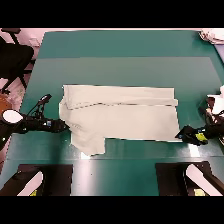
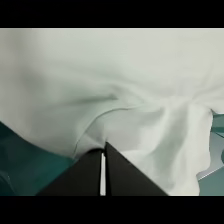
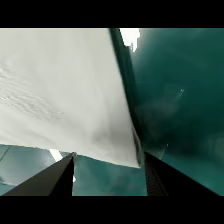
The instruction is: Fold the shirts.
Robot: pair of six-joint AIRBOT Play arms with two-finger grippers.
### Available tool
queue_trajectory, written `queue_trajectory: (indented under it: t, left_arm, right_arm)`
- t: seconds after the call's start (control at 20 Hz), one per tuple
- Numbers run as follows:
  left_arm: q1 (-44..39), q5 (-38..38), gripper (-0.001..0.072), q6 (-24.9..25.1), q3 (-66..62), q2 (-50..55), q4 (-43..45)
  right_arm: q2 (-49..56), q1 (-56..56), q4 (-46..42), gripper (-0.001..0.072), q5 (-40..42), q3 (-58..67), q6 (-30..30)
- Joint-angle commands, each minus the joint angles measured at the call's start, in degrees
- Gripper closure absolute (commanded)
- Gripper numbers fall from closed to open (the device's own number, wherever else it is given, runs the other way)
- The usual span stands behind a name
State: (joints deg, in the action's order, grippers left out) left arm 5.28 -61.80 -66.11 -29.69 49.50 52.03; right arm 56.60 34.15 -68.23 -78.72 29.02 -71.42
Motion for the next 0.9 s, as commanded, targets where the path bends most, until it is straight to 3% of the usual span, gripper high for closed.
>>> queue_trajectory:
  t: [0.0,0.05,0.1,0.2,0.25,0.5,0.65,0.85]
  left_arm:
    - [0.0,0.15,0.0681,0.48,-0.07,-0.04,0.02]
    - [0.0,0.24,0.0681,0.57,-0.07,-0.04,0.02]
    - [0.0,0.31,0.0681,0.57,-0.07,-0.04,0.02]
    - [0.0,0.26,0.0681,0.57,-0.07,-0.04,0.0]
    - [0.0,0.28,0.0681,0.59,-0.07,-0.02,0.0]
    - [0.0,0.0,0.0681,0.61,-0.87,-0.04,-1.42]
    - [0.0,-2.36,0.0681,1.84,-5.18,-0.04,-1.75]
    - [0.0,-1.53,0.0681,1.84,-12.2,-0.04,-1.75]
  right_arm:
    - [3.34,-0.13,-0.17,0.0222,0.35,-0.02,0.07]
    - [3.3,-0.13,0.04,0.0224,0.7,-0.07,0.09]
    - [3.3,-0.13,0.96,0.0279,0.74,-0.07,0.57]
    - [3.3,-0.13,2.71,0.0596,0.94,-0.07,1.42]
    - [3.3,-0.13,3.96,0.0686,1.53,-0.07,1.99]
    - [2.4,-0.13,14.34,0.0687,2.14,0.07,6.16]
    - [-3.37,-0.13,22.36,0.0687,3.28,1.53,9.51]
    - [-8.04,-0.15,25.33,0.0687,5.99,8.68,8.39]
